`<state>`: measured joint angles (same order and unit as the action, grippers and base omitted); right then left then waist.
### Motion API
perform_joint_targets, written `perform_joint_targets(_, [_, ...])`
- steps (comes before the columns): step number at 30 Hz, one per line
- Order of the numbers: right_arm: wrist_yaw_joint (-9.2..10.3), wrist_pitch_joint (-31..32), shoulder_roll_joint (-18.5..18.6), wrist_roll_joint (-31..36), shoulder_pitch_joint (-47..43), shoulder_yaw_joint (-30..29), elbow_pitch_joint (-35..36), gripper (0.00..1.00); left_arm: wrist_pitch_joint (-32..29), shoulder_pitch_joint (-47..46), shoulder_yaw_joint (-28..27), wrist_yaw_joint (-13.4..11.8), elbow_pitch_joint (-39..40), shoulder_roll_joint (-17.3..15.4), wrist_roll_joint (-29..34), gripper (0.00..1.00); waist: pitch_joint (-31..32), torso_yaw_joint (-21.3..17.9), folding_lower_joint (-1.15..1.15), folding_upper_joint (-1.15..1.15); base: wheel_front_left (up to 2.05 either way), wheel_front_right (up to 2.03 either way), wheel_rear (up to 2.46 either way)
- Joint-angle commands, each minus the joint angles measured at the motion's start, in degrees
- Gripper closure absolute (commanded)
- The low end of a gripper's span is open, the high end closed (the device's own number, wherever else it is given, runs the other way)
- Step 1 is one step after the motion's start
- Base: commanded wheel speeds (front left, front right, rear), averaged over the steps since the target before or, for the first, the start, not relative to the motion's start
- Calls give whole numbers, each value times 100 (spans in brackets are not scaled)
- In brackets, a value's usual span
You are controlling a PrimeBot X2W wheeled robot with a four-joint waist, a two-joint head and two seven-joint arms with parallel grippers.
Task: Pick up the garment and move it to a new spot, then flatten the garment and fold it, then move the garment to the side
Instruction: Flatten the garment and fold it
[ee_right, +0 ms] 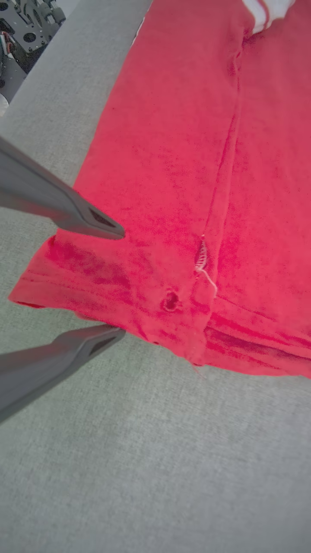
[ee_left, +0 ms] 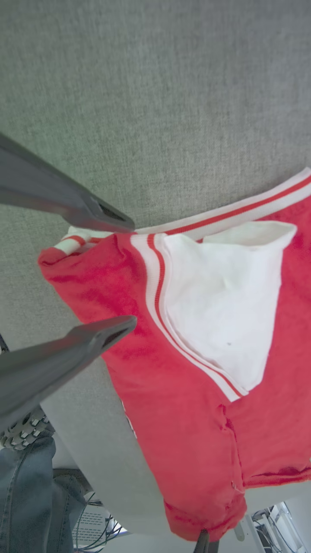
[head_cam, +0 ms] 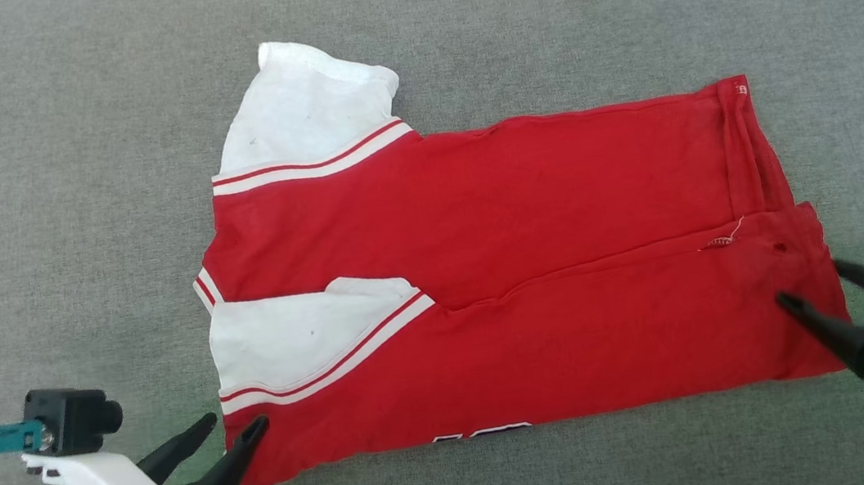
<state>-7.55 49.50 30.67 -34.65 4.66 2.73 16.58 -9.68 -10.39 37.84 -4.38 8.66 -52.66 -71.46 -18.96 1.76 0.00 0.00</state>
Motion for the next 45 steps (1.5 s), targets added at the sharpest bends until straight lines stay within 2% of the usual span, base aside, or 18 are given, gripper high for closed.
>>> perform_joint_targets(1, [12, -166, -91, 88, 71, -68, 53, 0, 142, 86, -56, -19, 24, 0, 55, 0, 27, -3, 0, 0, 0, 0, 0])
perform_joint_targets(4, [9, -733, -340, 257, 217, -193, 64, 0, 549, 139, -204, -76, -54, 57, 177, 0, 62, -5, 0, 0, 0, 0, 0])
perform_joint_targets(5, [9, -733, -340, 257, 217, -193, 64, 0, 549, 139, -204, -76, -54, 57, 177, 0, 62, -5, 0, 0, 0, 0, 0])
perform_joint_targets(10, [10, -2098, -741, 737, 561, -44, -295, 0, 1132, -6, -401, -185, -285, 207, 455, 0, 79, -104, 0, 0, 0, 0, 0])
perform_joint_targets(11, [10, -2608, -918, 848, 679, 85, -543, 0, 1342, -110, -508, -217, -460, 248, 550, 0, 72, -176, 0, 0, 0, 0, 0])
perform_joint_targets(14, [10, -3359, -1159, 1022, 903, 217, -827, 0, 1591, -385, -634, -240, -749, 361, 686, 0, 33, -344, 0, 0, 0, 0, 0])
perform_joint_targets(19, [9, -4269, -1463, 1203, 1138, 400, -1123, 0, 1885, -1091, -848, -91, -1213, 435, 971, 0, -75, -776, 0, 0, 0, 0, 0])
perform_joint_targets(23, [9, -4645, -1571, 1266, 1204, 397, -1198, 0, 1783, -1774, -913, 111, -1672, 413, 1084, 0, -166, -1126, 0, 0, 0, 0, 0])
perform_joint_targets(29, [9, -4806, -1696, 1208, 1168, 365, -1134, 0, 1019, -3036, -785, 587, -2739, 555, 1043, 0, -326, -1454, 0, 0, 0, 0, 0])
perform_joint_targets(32, [9, -4777, -1745, 1116, 1186, 437, -1128, 0, 400, -3642, -609, 832, -3304, 675, 967, 0, -428, -1580, 0, 0, 0, 0, 0])
perform_joint_targets(34, [10, -4736, -1734, 1088, 1223, 508, -1157, 0, -107, -4022, -434, 940, -3662, 630, 1040, 0, -513, -1656, 0, 0, 0, 0, 0])
perform_joint_targets(40, [9, -4791, -1709, 1052, 1357, 648, -1210, 0, -1801, -4961, -64, 1095, -4589, 704, 822, 0, -767, -1804, 0, 0, 0, 0, 0])
perform_joint_targets(43, [9, -4809, -1697, 1051, 1411, 714, -1235, 0, -2408, -5274, 84, 1128, -4921, 689, 821, 0, -869, -1871, 0, 0, 0, 0, 0])
perform_joint_targets(45, [9, -4795, -1697, 1047, 1429, 728, -1243, 0, -2554, -5364, 133, 1147, -5012, 683, 822, 0, -901, -1890, 0, 0, 0, 0, 0])
